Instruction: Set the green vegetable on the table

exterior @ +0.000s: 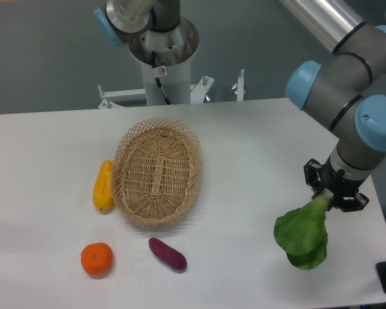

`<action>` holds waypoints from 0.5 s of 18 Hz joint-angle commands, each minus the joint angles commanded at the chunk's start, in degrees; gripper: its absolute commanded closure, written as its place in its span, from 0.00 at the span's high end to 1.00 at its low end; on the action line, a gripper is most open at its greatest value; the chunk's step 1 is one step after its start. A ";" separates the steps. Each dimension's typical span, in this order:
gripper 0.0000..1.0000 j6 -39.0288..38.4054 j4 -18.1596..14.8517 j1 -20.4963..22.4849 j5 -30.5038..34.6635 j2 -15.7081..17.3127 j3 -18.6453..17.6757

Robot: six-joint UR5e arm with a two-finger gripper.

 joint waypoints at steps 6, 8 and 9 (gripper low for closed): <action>0.00 -0.44 0.09 -0.09 0.00 0.00 0.09; 0.00 -0.62 0.00 -0.09 0.00 -0.09 0.26; 0.00 -0.70 -0.09 0.00 0.09 0.00 0.35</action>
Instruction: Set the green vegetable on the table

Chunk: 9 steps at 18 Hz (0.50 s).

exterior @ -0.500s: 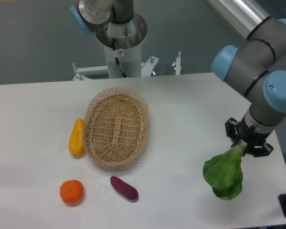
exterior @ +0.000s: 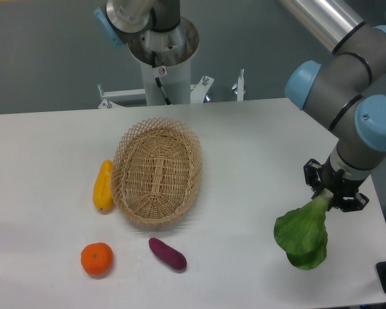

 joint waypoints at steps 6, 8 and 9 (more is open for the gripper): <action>0.00 -1.58 -1.41 -0.79 -0.09 0.44 -0.26; 0.00 -4.03 -1.32 -2.28 -0.09 0.35 -0.44; 0.00 -5.35 -1.41 -3.07 -0.09 0.53 -0.61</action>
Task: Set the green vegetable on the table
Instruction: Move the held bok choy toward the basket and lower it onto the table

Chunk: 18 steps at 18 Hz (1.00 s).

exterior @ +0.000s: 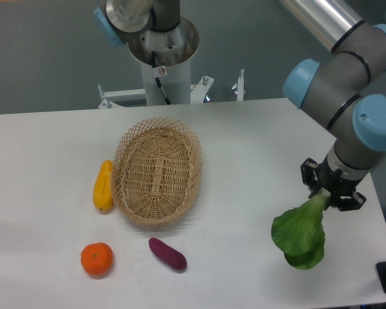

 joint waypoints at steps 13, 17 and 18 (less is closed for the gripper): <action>0.00 0.14 7.20 1.39 -0.18 11.95 -23.80; 0.00 13.06 12.02 5.35 -0.09 15.02 -33.55; 0.00 13.95 13.95 5.79 0.00 15.20 -35.58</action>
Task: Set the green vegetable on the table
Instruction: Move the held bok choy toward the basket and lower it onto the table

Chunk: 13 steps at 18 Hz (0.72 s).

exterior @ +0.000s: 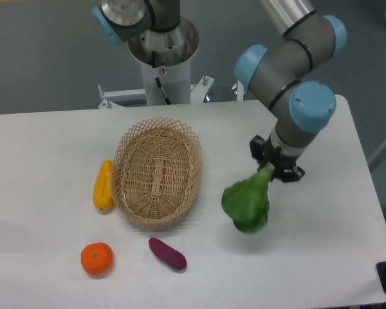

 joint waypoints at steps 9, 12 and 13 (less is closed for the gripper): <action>0.25 6.94 3.53 2.02 5.10 0.97 -5.38; 0.46 7.39 3.54 2.73 5.01 1.14 -5.47; 0.64 7.39 3.54 2.73 5.01 1.14 -5.47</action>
